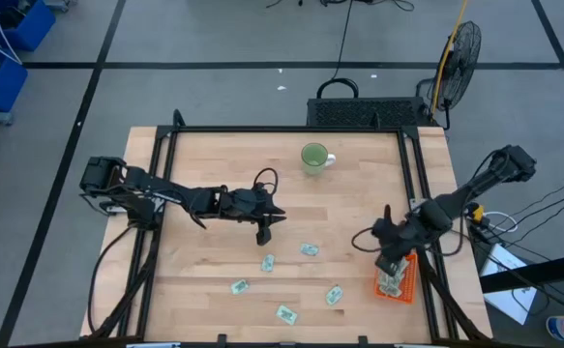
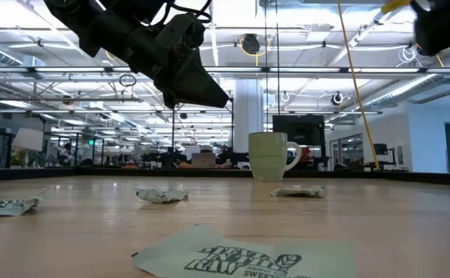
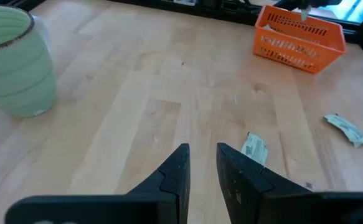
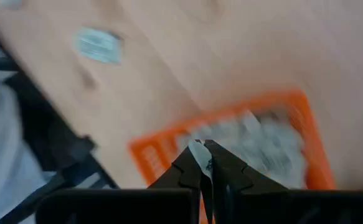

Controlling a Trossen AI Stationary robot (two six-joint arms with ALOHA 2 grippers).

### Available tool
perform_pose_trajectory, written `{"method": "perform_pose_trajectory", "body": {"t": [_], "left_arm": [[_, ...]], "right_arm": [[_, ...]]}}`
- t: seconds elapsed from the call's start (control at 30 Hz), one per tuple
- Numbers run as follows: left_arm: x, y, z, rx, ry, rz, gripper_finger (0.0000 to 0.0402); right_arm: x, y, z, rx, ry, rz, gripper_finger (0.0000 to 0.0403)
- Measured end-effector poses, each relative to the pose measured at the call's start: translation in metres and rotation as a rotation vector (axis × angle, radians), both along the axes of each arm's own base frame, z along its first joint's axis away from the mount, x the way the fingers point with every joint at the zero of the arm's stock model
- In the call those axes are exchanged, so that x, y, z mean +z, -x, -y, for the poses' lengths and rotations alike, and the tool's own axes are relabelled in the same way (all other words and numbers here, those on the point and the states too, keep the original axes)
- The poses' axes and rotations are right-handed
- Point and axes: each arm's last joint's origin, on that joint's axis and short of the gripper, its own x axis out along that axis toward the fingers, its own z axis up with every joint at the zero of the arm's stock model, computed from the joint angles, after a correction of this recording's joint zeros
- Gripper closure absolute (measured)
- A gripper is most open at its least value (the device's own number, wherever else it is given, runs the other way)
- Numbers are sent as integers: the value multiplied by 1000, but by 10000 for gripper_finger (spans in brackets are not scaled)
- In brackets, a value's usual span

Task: Pick and place Stevia / Truvia into bins
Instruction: Put the stevia packet into the orange bin

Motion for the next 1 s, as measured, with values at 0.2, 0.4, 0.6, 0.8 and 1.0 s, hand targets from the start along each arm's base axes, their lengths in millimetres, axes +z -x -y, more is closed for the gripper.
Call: {"method": "perform_pose_trajectory", "body": {"t": [0.2,0.4,0.6,0.8,1.0], "left_arm": [[-1,0,0,-13,-23,-6,316],[-1,0,0,-43,-79,-9,316],[0,0,0,-74,-135,-11,316],[0,0,0,-94,-175,-3,316],[0,0,-1,-93,-178,-3,316]], "right_arm": [[-13,16,-3,-72,123,-113,393],[-35,19,-6,-101,50,-188,365],[-50,21,-8,-103,-71,-253,327],[-45,21,-8,-71,-99,-196,309],[-15,11,-14,-49,-205,71,308]]}}
